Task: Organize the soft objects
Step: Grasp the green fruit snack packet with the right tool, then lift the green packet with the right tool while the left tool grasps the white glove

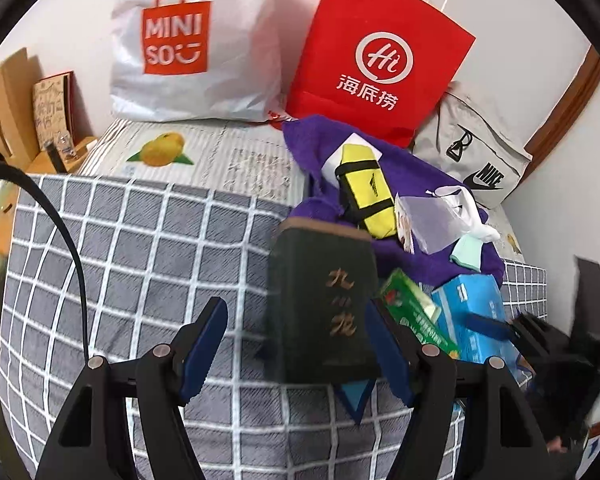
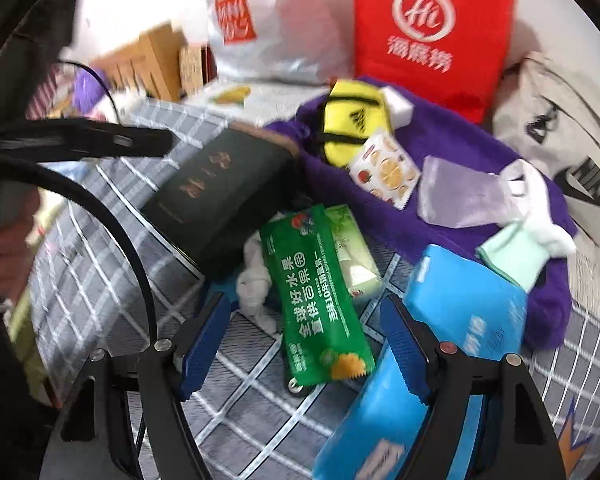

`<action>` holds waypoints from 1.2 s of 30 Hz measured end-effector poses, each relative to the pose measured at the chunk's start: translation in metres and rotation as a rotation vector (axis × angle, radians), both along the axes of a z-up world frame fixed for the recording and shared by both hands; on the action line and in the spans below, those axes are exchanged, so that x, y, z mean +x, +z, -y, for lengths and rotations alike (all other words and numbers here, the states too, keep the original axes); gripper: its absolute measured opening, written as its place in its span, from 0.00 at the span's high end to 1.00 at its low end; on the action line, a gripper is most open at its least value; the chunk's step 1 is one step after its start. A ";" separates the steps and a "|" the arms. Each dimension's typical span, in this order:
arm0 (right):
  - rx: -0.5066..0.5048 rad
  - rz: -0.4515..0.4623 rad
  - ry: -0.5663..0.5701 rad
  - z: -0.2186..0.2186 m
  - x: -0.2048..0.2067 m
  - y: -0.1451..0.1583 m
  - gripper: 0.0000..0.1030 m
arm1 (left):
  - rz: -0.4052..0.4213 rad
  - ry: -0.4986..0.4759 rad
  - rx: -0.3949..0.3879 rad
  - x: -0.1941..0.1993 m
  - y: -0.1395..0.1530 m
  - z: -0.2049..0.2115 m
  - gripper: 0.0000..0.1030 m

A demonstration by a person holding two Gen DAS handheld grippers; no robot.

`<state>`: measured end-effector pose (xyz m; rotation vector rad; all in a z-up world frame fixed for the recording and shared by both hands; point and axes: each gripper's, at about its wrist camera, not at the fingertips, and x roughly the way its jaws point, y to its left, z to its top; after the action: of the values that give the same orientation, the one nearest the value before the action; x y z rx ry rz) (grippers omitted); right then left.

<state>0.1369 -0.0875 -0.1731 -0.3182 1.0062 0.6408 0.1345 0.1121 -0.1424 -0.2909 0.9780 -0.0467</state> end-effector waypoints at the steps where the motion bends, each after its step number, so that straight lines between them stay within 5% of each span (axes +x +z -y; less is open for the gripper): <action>1: -0.019 -0.008 0.007 -0.004 0.003 -0.003 0.26 | 0.002 0.002 -0.003 -0.004 -0.001 -0.002 0.33; 7: -0.175 -0.018 0.080 -0.030 0.015 -0.028 0.28 | 0.009 0.004 -0.037 -0.022 -0.005 -0.012 0.33; 10: -0.149 -0.053 0.093 -0.029 0.022 -0.034 0.30 | 0.011 -0.007 -0.028 -0.026 -0.006 -0.012 0.33; 13: -0.150 -0.038 0.105 -0.024 0.021 -0.034 0.49 | 0.014 -0.012 -0.039 -0.029 -0.006 -0.013 0.33; 14: -0.161 -0.026 0.097 -0.022 0.021 -0.032 0.63 | 0.014 -0.016 -0.052 -0.030 -0.006 -0.013 0.33; 20: -0.113 -0.098 0.079 -0.007 0.020 -0.027 0.62 | 0.009 -0.032 -0.049 -0.032 -0.008 -0.008 0.33; 24: -0.166 -0.069 0.091 -0.017 0.012 -0.032 0.57 | 0.002 -0.042 -0.049 -0.033 -0.010 -0.003 0.33; 27: -0.173 -0.046 0.094 -0.018 0.012 -0.032 0.65 | -0.004 -0.045 -0.045 -0.033 -0.011 -0.001 0.33; 36: -0.008 -0.078 0.028 0.008 0.005 0.002 0.70 | -0.005 -0.058 -0.032 -0.040 -0.011 0.002 0.33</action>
<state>0.1423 -0.0957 -0.1711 -0.3166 1.0811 0.6785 0.0947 0.1102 -0.1535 -0.2924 0.9914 -0.1149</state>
